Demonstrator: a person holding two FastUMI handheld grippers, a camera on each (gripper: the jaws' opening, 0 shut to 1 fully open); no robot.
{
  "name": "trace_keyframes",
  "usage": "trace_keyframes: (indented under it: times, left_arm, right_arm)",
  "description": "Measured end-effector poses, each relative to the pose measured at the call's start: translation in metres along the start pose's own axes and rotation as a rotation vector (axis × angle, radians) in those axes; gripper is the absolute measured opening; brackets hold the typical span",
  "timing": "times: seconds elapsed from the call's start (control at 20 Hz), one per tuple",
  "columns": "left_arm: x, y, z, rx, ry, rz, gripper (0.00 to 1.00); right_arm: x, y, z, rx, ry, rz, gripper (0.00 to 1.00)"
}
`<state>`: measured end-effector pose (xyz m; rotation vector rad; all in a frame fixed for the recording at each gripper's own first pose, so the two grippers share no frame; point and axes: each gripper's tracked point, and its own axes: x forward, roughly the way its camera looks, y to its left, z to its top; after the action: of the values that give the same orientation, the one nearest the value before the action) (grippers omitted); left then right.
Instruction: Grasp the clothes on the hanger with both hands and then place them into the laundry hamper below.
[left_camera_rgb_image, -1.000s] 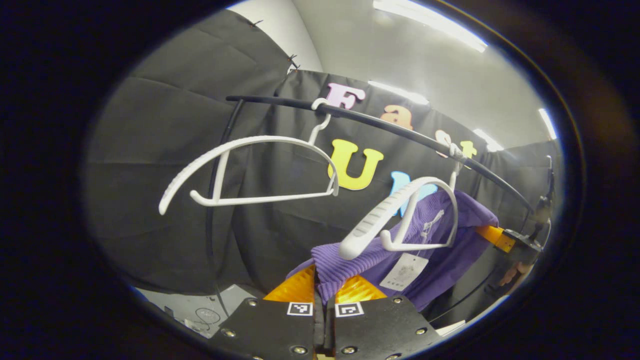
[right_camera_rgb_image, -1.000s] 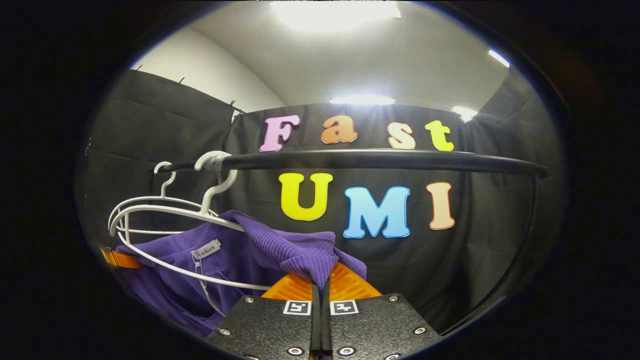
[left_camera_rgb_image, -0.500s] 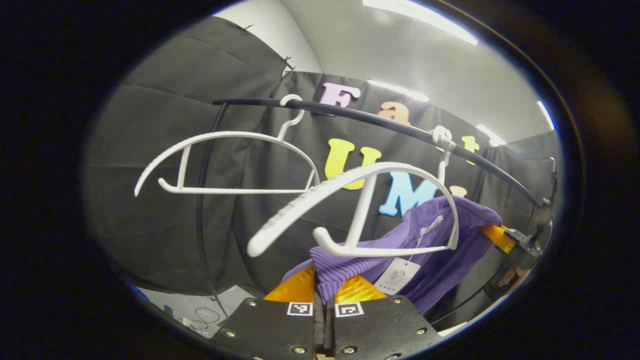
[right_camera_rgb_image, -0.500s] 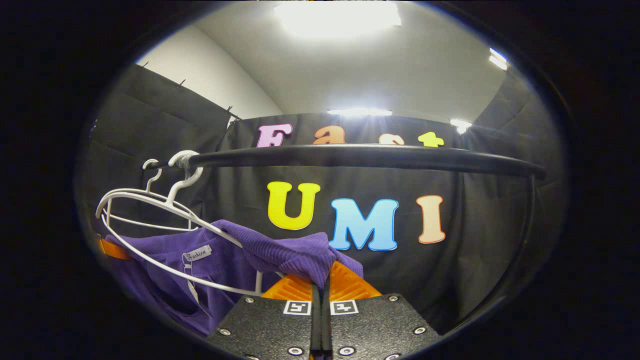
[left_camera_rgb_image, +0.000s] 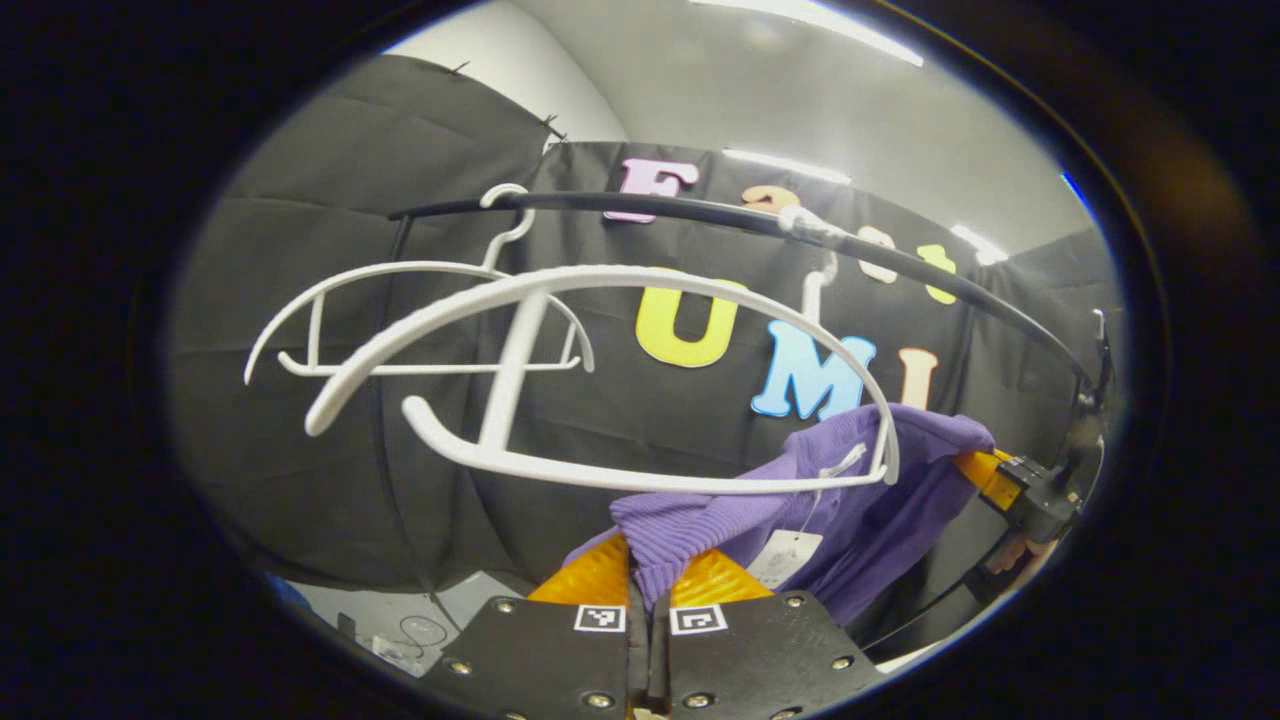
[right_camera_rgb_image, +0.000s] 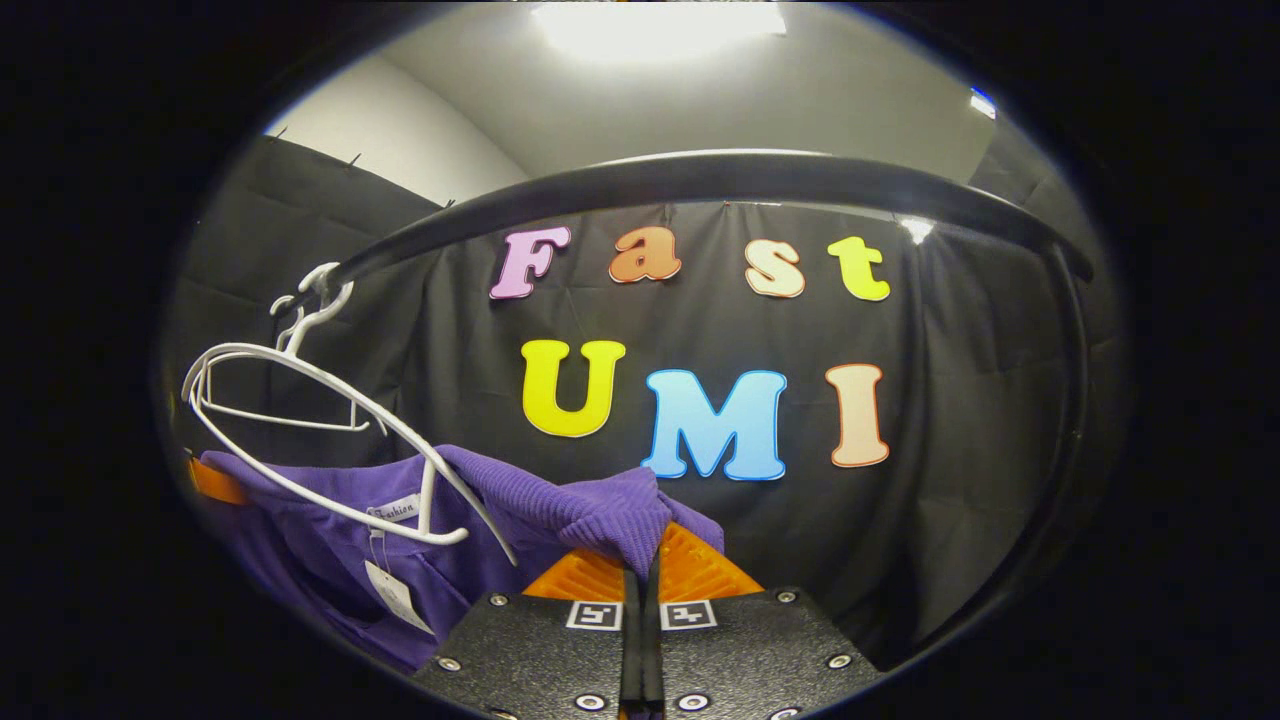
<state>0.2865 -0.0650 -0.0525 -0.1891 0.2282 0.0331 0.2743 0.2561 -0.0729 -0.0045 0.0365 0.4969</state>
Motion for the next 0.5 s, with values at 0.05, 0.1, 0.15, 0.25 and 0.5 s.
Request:
trace_keyframes:
  times: [0.05, 0.1, 0.15, 0.25, 0.5]
  left_arm:
    - [0.0, -0.007, -0.003, -0.002, 0.007, -0.006, 0.01]
    - [0.0, -0.015, -0.005, -0.002, 0.012, -0.008, 0.01]
    - [0.002, -0.023, -0.007, 0.002, 0.013, -0.014, 0.01]
    - [0.006, -0.04, -0.011, 0.013, 0.016, -0.045, 0.01]
    - [0.004, -0.063, -0.029, 0.002, 0.054, -0.116, 0.01]
  right_arm:
    - [-0.002, -0.002, -0.01, 0.012, 0.025, -0.001, 0.0]
    - [-0.006, 0.0, -0.019, 0.025, 0.051, 0.01, 0.0]
    - [-0.009, 0.0, -0.026, 0.03, 0.063, 0.012, 0.0]
    - [-0.018, -0.004, -0.033, 0.024, 0.081, 0.008, 0.0]
    - [-0.039, -0.025, -0.044, 0.044, 0.106, -0.049, 0.0]
